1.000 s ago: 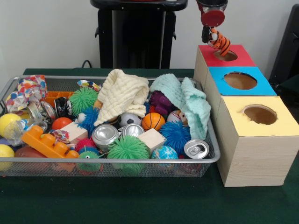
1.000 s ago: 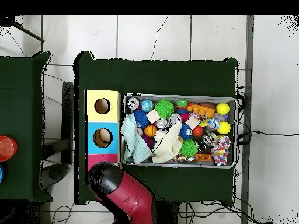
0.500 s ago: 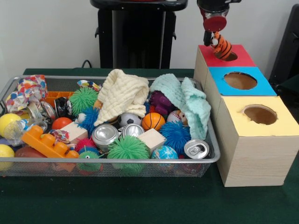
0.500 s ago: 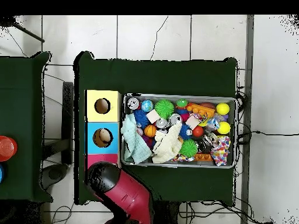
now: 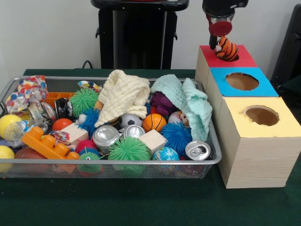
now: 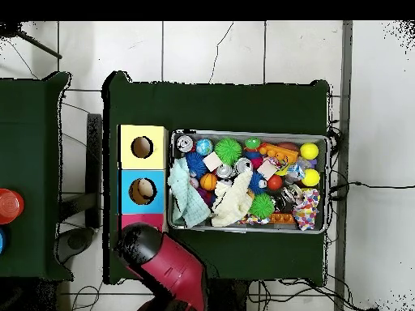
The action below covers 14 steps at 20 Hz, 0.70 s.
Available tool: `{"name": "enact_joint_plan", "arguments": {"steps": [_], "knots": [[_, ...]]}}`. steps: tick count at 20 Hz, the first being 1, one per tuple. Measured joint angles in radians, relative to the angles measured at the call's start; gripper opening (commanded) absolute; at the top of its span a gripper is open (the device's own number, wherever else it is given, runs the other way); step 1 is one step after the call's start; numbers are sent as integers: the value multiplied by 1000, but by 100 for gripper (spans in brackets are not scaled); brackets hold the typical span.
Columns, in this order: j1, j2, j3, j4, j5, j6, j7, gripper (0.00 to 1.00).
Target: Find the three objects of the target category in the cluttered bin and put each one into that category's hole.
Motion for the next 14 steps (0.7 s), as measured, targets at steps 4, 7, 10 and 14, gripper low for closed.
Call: {"name": "enact_joint_plan", "arguments": {"steps": [4,7,10,14], "knots": [[7,7,3,0,2,-2,1,0],[8,18,11,0,10,-22,1,0],[3,19,21,4,18,-42,1,0],[-30,1,49,31,40,-53,1,0]]}}
